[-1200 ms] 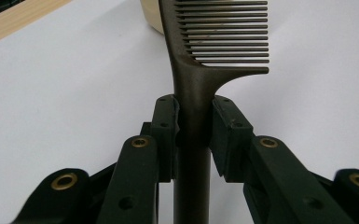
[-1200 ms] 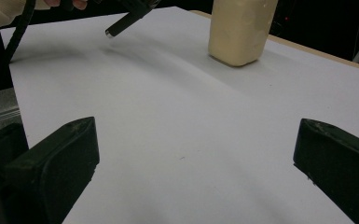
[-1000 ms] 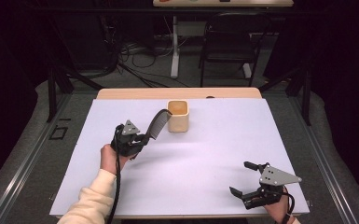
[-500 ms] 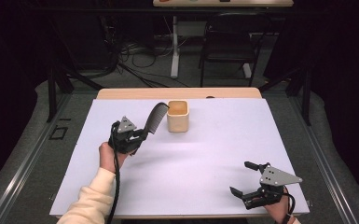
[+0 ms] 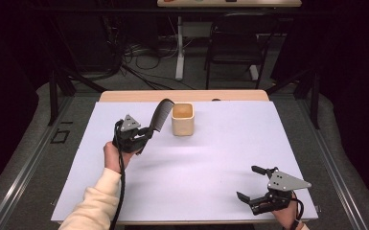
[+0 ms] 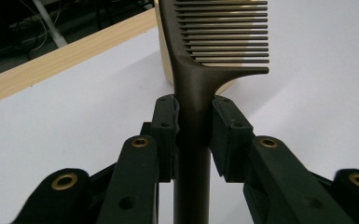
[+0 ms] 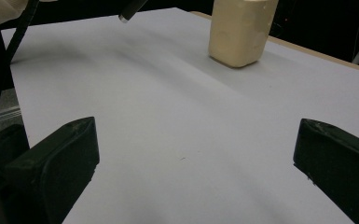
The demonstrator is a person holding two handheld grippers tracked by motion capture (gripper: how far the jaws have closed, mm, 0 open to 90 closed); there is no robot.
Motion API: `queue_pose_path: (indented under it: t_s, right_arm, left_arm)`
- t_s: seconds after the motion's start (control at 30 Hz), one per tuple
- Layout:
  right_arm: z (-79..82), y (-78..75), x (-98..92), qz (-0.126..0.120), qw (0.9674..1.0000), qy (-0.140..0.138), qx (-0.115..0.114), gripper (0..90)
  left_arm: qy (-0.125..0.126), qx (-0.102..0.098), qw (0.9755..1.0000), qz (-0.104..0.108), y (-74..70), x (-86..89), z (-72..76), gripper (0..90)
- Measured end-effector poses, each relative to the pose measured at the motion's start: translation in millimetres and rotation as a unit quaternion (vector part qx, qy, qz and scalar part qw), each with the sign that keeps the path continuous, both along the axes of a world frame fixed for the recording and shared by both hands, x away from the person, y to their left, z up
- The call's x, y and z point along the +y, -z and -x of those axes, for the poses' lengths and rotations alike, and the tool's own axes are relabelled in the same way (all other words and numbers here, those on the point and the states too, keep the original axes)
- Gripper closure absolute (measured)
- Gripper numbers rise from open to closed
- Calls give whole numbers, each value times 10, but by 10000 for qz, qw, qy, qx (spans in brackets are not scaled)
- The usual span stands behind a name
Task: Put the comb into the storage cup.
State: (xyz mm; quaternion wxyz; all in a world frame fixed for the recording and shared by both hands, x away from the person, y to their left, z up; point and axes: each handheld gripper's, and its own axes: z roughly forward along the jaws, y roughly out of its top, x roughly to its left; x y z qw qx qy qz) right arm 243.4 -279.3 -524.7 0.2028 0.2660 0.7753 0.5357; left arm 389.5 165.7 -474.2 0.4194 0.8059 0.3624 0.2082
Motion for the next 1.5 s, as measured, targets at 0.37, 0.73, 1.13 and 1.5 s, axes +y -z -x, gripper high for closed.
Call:
queue_pose_path:
  t_s: [0.37, 0.73, 1.13, 1.5]
  right_arm:
    - [0, -4, -7, -21, 10000, -3, -7, 0]
    - [-3, -1, -8, -1, 10000, -2, 6, 0]
    - [-5, 2, -9, 10, 10000, -2, 30, 0]
    - [-2, 1, -10, 15, 10000, -11, 18, 0]
  left_arm:
    - [12, -125, 9999, 87, -124, -79, -119, 724]
    - [-2, -137, 9998, 154, -207, -94, -231, 724]
    - [-21, -164, 9996, 217, -298, -133, -345, 724]
    - [-8, -194, 9996, 195, -333, -182, -403, 724]
